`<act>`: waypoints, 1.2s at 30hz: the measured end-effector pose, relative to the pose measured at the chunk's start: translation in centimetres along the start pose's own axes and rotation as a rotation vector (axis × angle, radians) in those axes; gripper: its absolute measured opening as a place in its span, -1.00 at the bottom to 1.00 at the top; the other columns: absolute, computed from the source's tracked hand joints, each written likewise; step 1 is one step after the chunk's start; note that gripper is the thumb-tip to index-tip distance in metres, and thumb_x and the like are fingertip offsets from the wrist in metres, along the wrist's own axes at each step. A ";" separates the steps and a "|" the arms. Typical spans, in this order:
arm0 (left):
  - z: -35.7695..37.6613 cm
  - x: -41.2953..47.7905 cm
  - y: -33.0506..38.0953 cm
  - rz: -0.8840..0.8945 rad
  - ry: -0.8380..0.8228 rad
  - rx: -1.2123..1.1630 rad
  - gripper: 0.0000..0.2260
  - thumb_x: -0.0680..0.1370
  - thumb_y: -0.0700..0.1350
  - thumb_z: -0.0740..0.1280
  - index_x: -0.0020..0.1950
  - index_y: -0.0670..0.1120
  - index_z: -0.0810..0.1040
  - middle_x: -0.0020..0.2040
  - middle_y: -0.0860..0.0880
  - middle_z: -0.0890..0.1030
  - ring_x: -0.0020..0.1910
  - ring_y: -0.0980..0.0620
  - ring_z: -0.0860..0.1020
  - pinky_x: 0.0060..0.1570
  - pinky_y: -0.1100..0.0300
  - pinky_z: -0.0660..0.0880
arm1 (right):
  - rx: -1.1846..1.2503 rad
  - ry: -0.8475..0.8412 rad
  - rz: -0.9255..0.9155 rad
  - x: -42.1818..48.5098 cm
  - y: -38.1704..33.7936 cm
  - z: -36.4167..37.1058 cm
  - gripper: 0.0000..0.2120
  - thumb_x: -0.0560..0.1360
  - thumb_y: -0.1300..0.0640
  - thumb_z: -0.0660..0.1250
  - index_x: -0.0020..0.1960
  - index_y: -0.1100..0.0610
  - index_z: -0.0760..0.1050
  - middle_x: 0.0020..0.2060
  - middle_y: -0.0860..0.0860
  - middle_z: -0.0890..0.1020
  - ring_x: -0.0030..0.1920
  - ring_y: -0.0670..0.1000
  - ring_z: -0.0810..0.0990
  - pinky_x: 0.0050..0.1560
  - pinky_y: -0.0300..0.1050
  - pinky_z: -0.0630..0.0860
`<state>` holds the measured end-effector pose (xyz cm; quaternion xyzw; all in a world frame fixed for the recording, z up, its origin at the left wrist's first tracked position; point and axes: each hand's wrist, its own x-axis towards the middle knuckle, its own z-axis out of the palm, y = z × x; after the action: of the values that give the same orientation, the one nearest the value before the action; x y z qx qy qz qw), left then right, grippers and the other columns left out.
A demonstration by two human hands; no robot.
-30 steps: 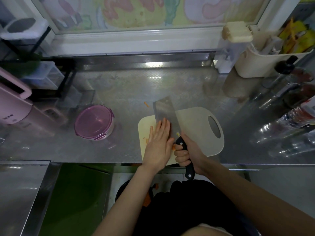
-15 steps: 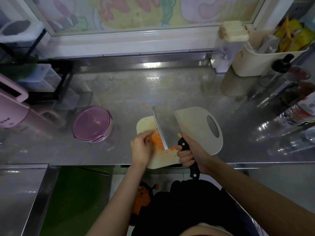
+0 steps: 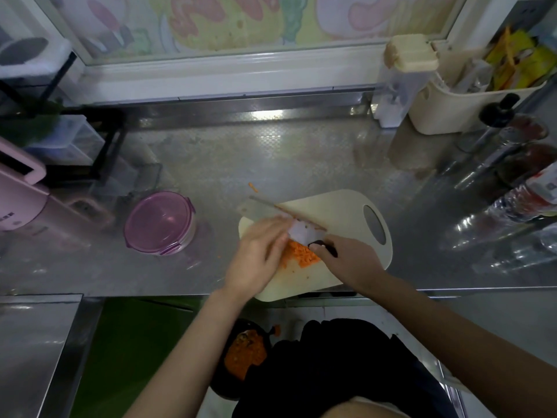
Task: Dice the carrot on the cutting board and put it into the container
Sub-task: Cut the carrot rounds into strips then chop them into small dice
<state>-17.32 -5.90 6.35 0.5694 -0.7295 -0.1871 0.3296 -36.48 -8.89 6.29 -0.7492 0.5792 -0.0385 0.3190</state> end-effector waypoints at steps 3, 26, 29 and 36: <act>-0.5 0.0 -0.6 0.174 -0.421 0.089 -0.43 0.59 0.21 -0.10 0.39 -0.10 0.38 0.38 0.02 0.41 0.41 0.14 0.28 0.43 0.25 0.11 | -0.101 0.028 -0.059 0.0 0.2 0.1 -0.64 0.55 -0.22 0.12 -0.05 0.04 0.49 -0.30 -0.07 0.49 -0.24 -0.04 0.44 -0.24 -0.14 0.26; 1.2 0.9 -2.2 0.157 -0.551 0.104 -0.46 0.60 0.15 -0.11 0.52 -0.08 0.07 0.52 0.04 0.05 0.51 0.16 -0.04 0.47 0.28 -0.15 | -0.196 -0.032 -0.190 -1.0 2.7 0.4 -0.70 0.53 -0.26 0.13 -0.22 -0.10 0.42 -0.38 -0.07 0.46 -0.26 -0.01 0.49 -0.30 -0.13 0.25; 2.6 -1.3 -2.1 0.194 -0.706 0.129 -0.39 0.56 0.25 -0.23 0.52 -0.04 -0.01 0.53 0.04 0.01 0.50 0.19 -0.09 0.48 0.25 -0.16 | -0.210 0.008 -0.200 -1.0 3.0 0.4 -0.66 0.53 -0.24 0.15 -0.14 -0.04 0.55 -0.31 -0.03 0.56 -0.19 0.01 0.56 -0.25 -0.15 0.25; 2.6 -0.3 -3.9 0.038 -0.673 0.165 -0.41 0.56 0.25 -0.24 0.52 -0.01 -0.05 0.49 0.13 -0.10 0.49 0.21 -0.11 0.43 0.34 -0.21 | -0.226 0.017 -0.235 -1.5 3.7 0.6 -0.63 0.54 -0.24 0.13 -0.32 -0.05 0.42 -0.44 -0.07 0.43 -0.30 -0.02 0.48 -0.36 -0.14 0.22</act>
<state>-16.36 -6.99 1.91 0.4869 -0.8203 -0.2987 0.0270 -39.84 -7.79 4.31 -0.8426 0.4908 -0.0164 0.2209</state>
